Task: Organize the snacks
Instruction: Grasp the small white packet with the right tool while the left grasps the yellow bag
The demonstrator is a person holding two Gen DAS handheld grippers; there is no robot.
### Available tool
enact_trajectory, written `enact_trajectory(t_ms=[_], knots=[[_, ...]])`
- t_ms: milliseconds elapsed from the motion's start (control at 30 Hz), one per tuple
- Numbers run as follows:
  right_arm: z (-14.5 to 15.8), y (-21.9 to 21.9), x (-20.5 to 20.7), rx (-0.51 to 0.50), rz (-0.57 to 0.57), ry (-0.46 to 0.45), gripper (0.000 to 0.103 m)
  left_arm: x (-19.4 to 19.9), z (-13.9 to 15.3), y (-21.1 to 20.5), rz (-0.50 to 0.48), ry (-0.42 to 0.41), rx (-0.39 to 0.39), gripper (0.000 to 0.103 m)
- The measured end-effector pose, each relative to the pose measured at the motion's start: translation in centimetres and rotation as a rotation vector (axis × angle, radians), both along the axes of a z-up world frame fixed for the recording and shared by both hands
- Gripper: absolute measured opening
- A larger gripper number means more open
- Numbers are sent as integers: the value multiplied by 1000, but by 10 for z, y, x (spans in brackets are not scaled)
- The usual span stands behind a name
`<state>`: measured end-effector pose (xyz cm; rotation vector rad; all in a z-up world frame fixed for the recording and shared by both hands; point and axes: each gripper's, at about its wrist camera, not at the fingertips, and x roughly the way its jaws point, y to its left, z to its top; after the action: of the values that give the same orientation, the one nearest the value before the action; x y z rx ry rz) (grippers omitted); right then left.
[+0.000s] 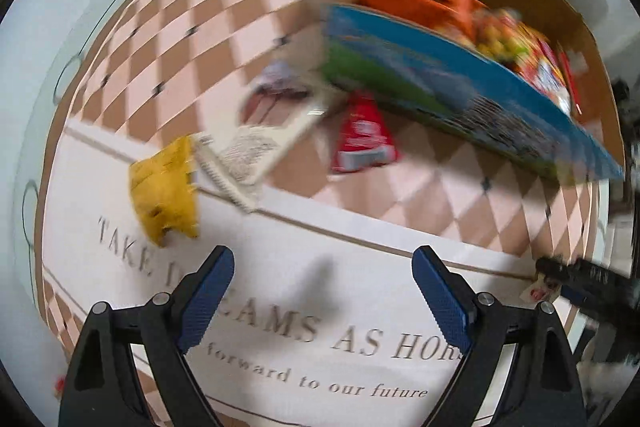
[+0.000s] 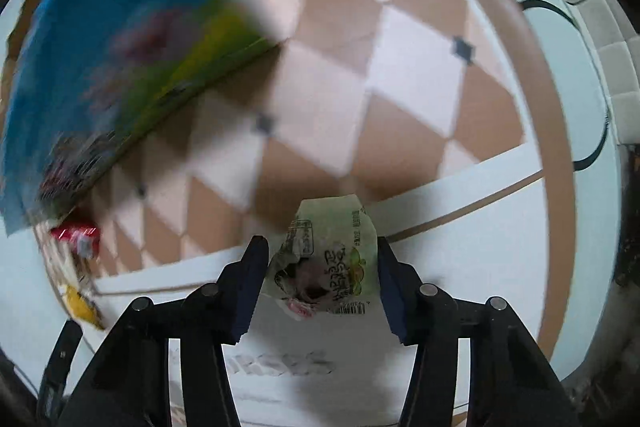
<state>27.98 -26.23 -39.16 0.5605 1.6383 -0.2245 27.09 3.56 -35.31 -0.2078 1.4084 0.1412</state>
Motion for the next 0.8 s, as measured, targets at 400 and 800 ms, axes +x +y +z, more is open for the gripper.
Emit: enact_trajectory(t_ms=[400, 800], knots=[[26, 140, 30, 124, 213, -63, 55, -2, -38, 163, 378, 131, -151, 91], [26, 158, 31, 117, 263, -60, 55, 17, -81, 166, 347, 187, -197, 60]])
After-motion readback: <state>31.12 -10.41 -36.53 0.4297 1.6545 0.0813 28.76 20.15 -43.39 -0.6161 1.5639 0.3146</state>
